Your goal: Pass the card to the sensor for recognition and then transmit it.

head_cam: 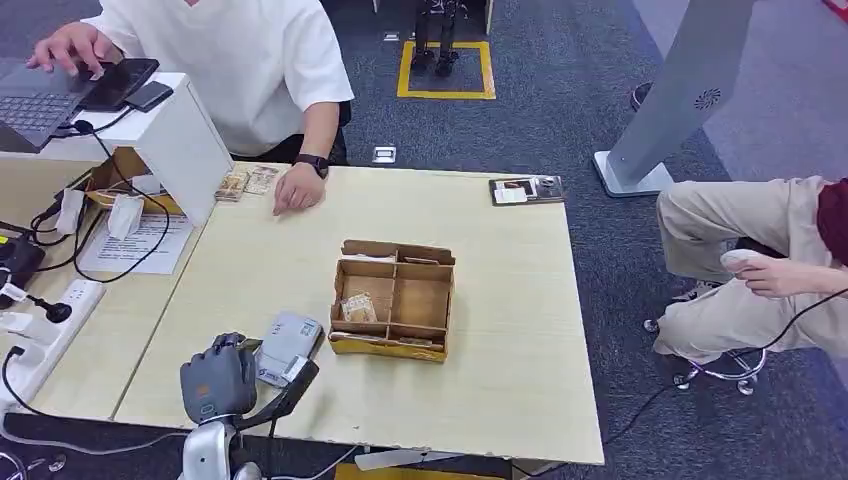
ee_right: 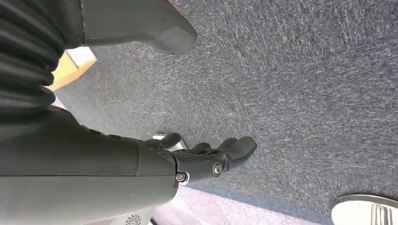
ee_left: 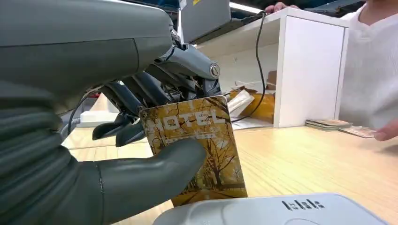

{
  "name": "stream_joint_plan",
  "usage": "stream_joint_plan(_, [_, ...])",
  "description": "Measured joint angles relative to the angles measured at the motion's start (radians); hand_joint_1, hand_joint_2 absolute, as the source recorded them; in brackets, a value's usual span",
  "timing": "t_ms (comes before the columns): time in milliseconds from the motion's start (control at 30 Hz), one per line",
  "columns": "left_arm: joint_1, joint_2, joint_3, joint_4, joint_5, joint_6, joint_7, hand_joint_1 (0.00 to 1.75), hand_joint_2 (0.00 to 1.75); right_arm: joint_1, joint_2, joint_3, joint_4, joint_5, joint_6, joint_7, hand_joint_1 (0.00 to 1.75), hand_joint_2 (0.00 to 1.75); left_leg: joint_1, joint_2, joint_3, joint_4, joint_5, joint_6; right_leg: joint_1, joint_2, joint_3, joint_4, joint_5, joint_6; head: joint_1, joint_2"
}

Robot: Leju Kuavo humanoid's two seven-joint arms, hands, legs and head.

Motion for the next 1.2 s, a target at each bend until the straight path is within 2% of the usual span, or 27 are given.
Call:
stream_joint_plan(767, [-0.007, 0.009, -0.011, 0.027, -0.001, 0.002, -0.01, 1.75, 1.75, 0.0, 0.0, 0.0, 0.0, -0.008, 0.0, -0.011, 0.0, 1.75, 0.0, 0.0, 0.0, 0.0, 0.0, 0.0, 0.0, 0.0, 0.0, 0.0, 0.0, 0.0, 0.0, 0.0])
stream_joint_plan(1200, [-0.076, 0.02, -0.059, 0.169, -0.002, 0.002, 0.014, 1.75, 1.75, 0.0, 0.004, 0.0, 0.0, -0.009, 0.0, -0.014, 0.0, 1.75, 0.0, -0.004, 0.003, -0.001, 0.0, 0.0, 0.0, -0.005, 0.006, 0.0, -0.002, 0.001, 0.0, 0.0])
